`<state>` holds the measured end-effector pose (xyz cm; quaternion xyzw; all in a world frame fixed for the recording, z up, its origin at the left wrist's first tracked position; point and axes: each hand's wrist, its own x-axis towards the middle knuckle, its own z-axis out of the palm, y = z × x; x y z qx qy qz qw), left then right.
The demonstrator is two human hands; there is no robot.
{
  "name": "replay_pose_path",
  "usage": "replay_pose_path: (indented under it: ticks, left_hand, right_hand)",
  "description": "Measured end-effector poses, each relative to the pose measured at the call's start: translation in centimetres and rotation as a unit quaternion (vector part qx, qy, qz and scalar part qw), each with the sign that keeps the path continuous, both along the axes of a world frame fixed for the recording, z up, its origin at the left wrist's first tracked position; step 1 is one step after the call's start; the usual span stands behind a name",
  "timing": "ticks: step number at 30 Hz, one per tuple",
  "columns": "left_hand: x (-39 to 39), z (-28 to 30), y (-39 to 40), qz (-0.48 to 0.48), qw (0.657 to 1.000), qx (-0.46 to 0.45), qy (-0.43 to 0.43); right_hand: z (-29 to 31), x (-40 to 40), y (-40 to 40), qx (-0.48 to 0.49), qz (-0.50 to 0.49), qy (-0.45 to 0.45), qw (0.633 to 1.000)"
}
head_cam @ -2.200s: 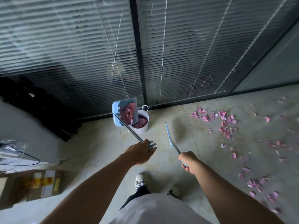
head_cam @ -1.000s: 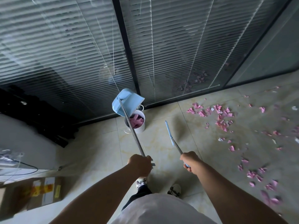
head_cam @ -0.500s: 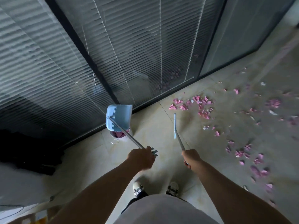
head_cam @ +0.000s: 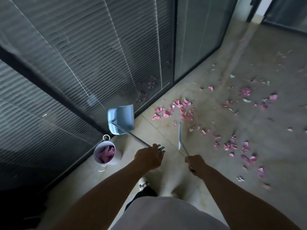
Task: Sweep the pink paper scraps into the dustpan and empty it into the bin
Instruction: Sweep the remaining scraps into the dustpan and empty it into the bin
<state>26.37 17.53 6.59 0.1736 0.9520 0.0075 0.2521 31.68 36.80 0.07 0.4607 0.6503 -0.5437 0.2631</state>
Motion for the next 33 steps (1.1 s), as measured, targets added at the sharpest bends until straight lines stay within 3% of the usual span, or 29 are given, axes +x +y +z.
replay_pose_path:
  ticks: [10, 20, 33]
  left_hand:
    - [-5.3, -2.9, 4.1, 0.014, 0.993, 0.104, -0.049]
    - [-18.2, -4.9, 1.2, 0.169, 0.958, 0.201, -0.116]
    - [-28.1, -5.5, -1.5, 0.301, 0.921, 0.219, -0.115]
  right_hand:
    - [0.4, -2.5, 2.9, -0.027, 0.024, -0.029, 0.999]
    - [0.4, -15.1, 0.8, -0.023, 0.068, -0.048, 0.996]
    - [0.1, -26.2, -0.3, -0.032, 0.089, -0.050, 0.994]
